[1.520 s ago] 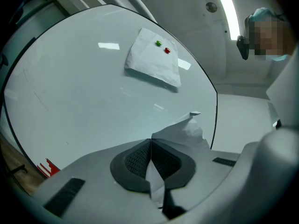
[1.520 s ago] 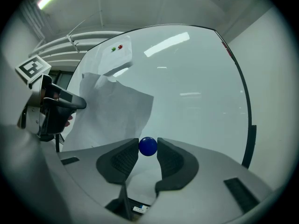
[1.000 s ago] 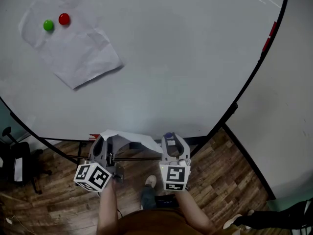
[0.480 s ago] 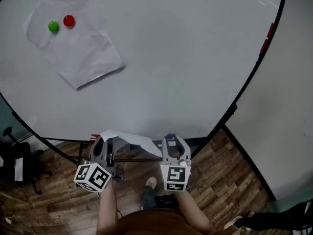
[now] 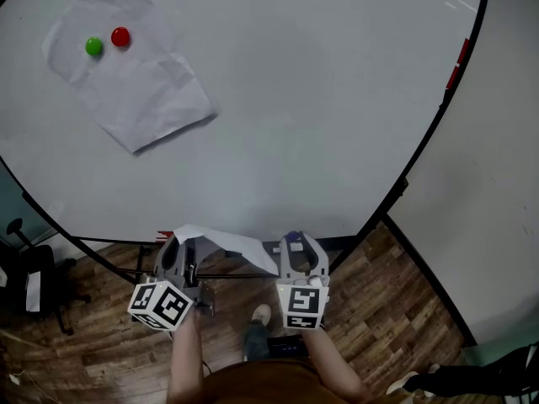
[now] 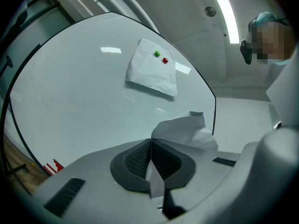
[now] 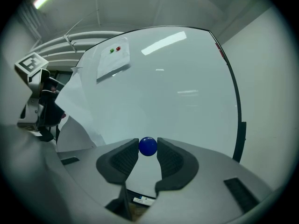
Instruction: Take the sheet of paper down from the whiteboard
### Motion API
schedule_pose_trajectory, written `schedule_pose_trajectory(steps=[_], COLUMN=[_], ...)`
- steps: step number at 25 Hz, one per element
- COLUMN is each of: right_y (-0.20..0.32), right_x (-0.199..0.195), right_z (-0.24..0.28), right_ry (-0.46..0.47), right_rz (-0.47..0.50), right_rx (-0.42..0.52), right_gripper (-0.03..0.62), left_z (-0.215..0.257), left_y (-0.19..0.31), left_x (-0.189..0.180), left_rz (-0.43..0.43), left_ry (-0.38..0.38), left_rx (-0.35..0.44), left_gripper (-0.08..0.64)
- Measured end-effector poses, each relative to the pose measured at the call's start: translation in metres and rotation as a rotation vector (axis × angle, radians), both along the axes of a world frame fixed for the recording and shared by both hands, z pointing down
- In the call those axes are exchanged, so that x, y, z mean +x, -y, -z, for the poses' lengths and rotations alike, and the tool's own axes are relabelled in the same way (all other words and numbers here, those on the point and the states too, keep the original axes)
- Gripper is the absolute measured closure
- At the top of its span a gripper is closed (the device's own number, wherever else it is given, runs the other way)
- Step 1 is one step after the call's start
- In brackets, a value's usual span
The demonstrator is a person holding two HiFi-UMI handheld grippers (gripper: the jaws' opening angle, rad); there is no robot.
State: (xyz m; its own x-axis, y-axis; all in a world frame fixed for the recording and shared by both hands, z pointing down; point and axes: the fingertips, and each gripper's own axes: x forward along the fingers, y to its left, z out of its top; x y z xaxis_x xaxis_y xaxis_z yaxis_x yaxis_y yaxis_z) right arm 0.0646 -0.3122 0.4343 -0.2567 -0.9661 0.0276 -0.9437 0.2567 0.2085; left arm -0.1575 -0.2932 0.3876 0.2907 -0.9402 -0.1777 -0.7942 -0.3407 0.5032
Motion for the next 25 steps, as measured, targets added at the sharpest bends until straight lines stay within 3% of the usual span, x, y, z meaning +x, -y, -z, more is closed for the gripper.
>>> schedule_pose_trajectory(steps=[25], right_y=[0.0047], right_x=[-0.0039], right_z=[0.0054], right_ry=[-0.017], right_rz=[0.013], right_rx=[0.006], right_gripper=[0.457], left_z=[0.0088], left_y=[0.0016], left_x=[0.0024], left_rz=[-0.013], left_ry=[-0.008], left_rx=[0.017], left_gripper=[0.535])
